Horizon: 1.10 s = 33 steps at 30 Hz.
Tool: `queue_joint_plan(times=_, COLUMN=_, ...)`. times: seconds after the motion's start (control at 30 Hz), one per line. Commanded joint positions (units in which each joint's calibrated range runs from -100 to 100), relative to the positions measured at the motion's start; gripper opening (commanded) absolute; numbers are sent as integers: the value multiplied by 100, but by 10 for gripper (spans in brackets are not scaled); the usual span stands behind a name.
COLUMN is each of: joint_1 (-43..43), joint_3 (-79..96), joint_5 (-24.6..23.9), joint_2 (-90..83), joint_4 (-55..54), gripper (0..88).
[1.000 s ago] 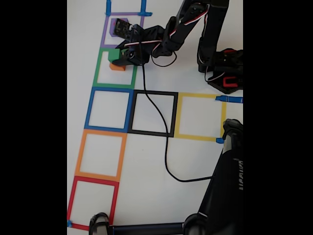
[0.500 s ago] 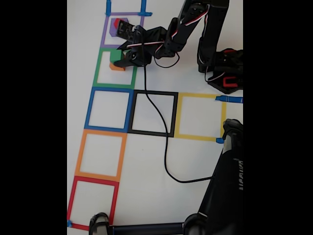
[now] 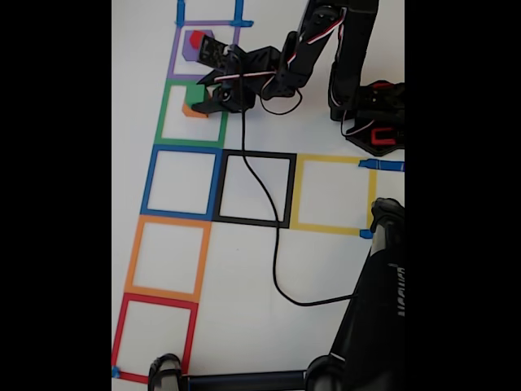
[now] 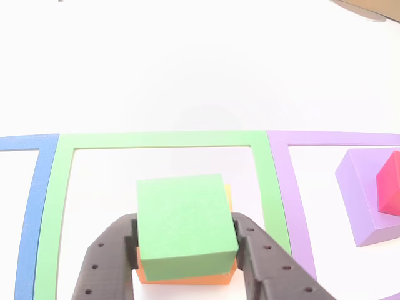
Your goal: Tower of hanoi
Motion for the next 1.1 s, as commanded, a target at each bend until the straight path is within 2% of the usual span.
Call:
queue_joint_plan(times=0.0, joint_1=-69, joint_3=-85, joint_5=36, joint_2=8, joint_4=-149, gripper=62)
queue_joint_plan(times=0.5, joint_1=-59, joint_3=-267, joint_5=36, joint_2=162, joint_4=-149, gripper=69)
queue_joint_plan(times=0.7, joint_1=-50, joint_3=-267, joint_5=36, joint_2=170, joint_4=-158, gripper=202)
queue_joint_plan(times=1.07, joint_1=-117, joint_3=-267, joint_5=36, joint_2=-129, joint_4=-174, gripper=245)
